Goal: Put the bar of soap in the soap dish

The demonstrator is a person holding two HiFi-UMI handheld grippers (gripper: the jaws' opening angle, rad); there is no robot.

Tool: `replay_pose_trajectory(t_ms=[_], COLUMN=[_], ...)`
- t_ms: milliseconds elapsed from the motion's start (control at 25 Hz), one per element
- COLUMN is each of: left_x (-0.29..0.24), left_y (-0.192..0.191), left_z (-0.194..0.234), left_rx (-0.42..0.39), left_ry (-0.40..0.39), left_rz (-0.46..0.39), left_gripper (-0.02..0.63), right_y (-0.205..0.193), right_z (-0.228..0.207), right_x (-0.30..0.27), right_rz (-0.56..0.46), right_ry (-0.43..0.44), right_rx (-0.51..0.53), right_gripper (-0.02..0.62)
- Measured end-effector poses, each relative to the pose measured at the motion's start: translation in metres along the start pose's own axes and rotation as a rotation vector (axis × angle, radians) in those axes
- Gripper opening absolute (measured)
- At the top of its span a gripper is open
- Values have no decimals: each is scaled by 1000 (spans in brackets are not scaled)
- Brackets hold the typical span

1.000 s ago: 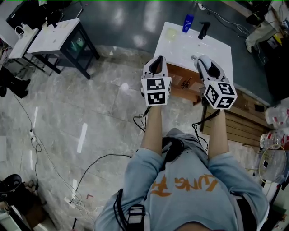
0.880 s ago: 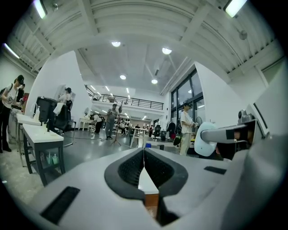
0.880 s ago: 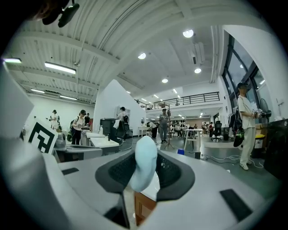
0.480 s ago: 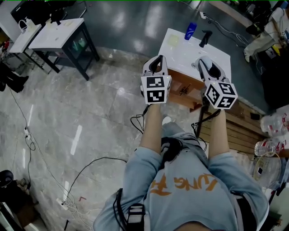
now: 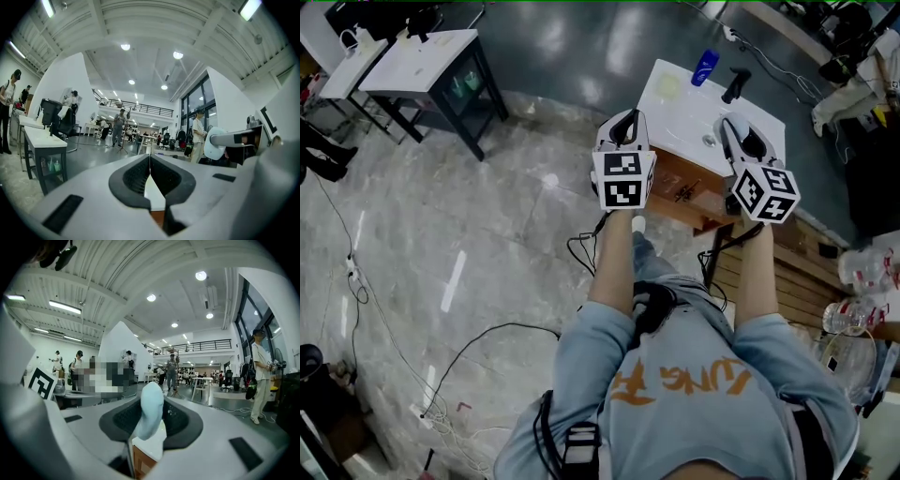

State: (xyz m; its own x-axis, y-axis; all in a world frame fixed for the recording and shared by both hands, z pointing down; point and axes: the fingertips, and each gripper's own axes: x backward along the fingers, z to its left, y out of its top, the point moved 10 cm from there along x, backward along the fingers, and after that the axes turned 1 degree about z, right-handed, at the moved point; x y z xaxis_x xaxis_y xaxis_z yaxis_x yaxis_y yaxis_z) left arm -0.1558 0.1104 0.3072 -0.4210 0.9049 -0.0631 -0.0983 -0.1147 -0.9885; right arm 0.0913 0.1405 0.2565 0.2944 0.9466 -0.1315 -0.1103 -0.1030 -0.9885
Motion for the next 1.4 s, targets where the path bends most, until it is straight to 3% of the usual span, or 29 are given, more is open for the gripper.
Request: replay_pose_trajectory(t_ms=[520,720,1080,1400], left_x=[-62,-102,-186,-292], left_y=[-37,-50,-70,-76], left_z=[16,10,28,13], left_rx=[-4,-68,-76,-63], left_ry=[8,-9,-10,-48], left_rz=[134,211,331,345], left_gripper=[25,25,25,25], right_y=[-42,-69,-113,-107], right_z=[-34,-60,-110,-180], right_x=[-73,-117,-195,-254], right_rz=[66,119,197,217], right_ry=[28,45,46,14], right_rx=[-108,-171,-319,-245], right_gripper=[146,146,146,146])
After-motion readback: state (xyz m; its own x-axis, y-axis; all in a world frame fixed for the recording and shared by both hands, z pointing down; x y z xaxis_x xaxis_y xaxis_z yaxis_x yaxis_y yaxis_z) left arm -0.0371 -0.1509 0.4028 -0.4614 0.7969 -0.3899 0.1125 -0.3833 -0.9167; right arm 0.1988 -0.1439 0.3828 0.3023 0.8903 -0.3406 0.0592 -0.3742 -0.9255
